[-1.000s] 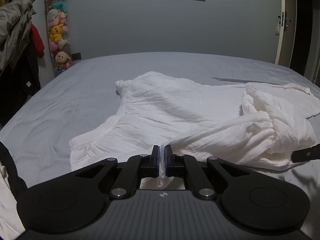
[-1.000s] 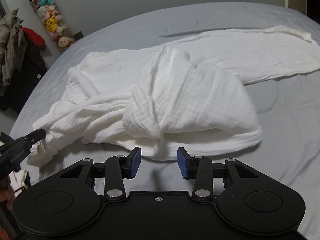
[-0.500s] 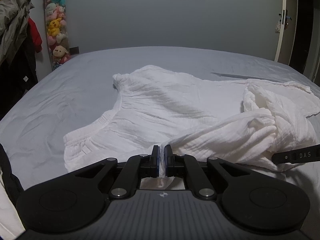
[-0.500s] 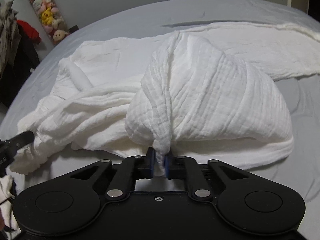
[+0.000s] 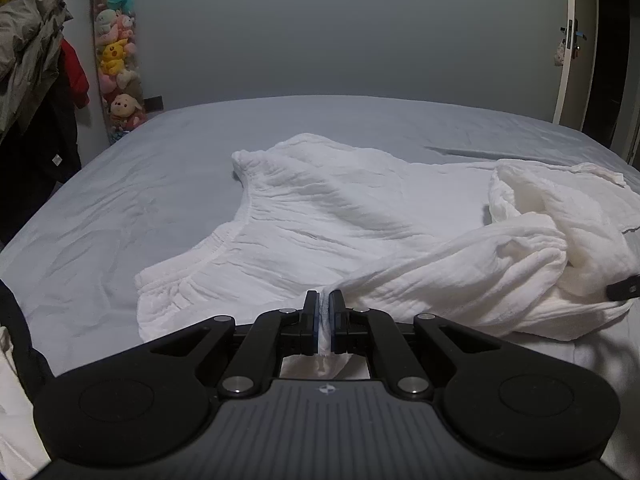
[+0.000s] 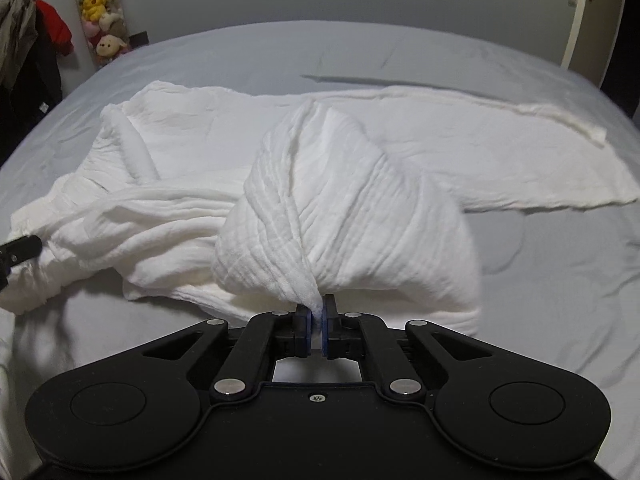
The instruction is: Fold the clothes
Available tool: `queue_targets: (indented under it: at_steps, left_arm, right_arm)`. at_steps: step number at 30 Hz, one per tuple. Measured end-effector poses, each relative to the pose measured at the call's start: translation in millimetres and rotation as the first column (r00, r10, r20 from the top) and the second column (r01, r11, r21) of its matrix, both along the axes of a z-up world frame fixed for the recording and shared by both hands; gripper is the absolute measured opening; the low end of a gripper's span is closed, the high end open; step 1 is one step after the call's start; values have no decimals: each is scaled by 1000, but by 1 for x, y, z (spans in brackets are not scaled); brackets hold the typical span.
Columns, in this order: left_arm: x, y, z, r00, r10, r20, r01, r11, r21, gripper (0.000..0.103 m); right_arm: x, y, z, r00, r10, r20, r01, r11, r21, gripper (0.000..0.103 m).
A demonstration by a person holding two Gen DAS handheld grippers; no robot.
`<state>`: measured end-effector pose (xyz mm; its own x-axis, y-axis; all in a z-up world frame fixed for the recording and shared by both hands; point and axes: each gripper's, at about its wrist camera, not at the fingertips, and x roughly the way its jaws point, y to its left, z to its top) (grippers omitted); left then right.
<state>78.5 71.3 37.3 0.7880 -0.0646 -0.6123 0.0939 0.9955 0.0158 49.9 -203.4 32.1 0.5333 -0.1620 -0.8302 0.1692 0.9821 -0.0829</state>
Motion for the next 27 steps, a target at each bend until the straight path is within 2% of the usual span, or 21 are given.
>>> queue_targets:
  at_steps: [5,13,22,27]
  left_arm:
    - [-2,3,3,1000,20,19,-20,999,25,4]
    - [-3,7,8,999,35,23,-35,999,23,4]
    - [-9,3,12,1000,9,26,-10,1000,21,4]
    - [-23,-8,18,998,-66,21,65,996,59,4]
  right_arm:
    - [-12,-17,15,1000,-18,0,18,998,-52,2]
    - [-37,-68,50,997,-73,6,73,976,-207,2]
    - [-73,-158,124,971,-215,104,238,896,-374,2]
    - [-78,-189,149,960,-249,126,280,853,-441,2]
